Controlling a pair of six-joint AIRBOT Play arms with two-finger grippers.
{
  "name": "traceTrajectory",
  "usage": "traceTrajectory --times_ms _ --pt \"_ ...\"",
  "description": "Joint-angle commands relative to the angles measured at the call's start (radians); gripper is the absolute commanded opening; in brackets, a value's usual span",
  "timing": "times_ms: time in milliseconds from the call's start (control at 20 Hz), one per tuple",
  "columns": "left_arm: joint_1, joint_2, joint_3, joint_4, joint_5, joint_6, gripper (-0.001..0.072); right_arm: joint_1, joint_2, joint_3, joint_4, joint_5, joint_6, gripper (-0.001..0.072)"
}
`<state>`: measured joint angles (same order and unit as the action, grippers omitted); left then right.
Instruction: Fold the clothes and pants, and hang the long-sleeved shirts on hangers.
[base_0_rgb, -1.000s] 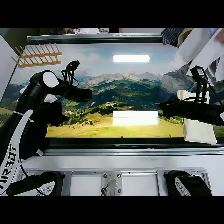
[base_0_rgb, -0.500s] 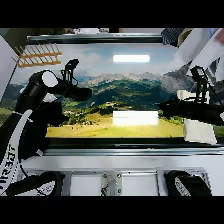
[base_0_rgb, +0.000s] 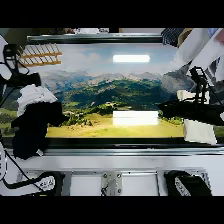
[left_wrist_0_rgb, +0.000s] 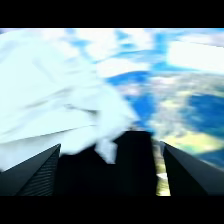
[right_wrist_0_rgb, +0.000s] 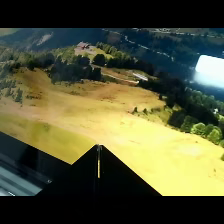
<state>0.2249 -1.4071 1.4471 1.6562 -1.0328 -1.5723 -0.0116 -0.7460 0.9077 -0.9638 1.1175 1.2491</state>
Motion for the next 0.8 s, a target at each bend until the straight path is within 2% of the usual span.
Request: traceTrajectory --times_ms 0,200,500,550,600,650,700,750 --pt "0.145 -0.125 0.008 0.046 0.035 -0.014 0.0712 0.001 0.0 0.0 0.0 0.017 0.016 0.0017" --pt "0.166 -0.274 0.008 0.046 0.101 -0.013 0.0713 0.001 0.0 0.0 0.0 0.017 0.016 0.0016" --pt "0.119 -0.4 0.009 0.046 0.091 -0.014 0.071 0.001 0.0 0.0 0.0 0.016 0.016 0.0016" --pt "0.111 -0.402 0.009 0.046 0.083 -0.021 0.0496 0.001 0.0 0.0 0.0 0.016 0.016 0.0016" --pt "0.108 -0.395 0.009 0.046 0.079 -0.032 0.0234 0.001 0.0 0.0 0.0 0.016 0.016 0.0016" --pt "0.105 -0.377 0.009 0.045 0.087 -0.038 0.0058 0.001 0.0 0.0 0.0 0.014 0.016 0.0016" --pt "0.101 -0.346 0.009 0.046 0.102 -0.04 0.0006 0.001 0.0 0.0 0.001 0.011 0.016 0.0016" --pt "0.095 -0.295 0.009 0.043 0.133 -0.042 0.0005 0.001 0.0 0.0 0.001 0.003 0.016 0.0016"
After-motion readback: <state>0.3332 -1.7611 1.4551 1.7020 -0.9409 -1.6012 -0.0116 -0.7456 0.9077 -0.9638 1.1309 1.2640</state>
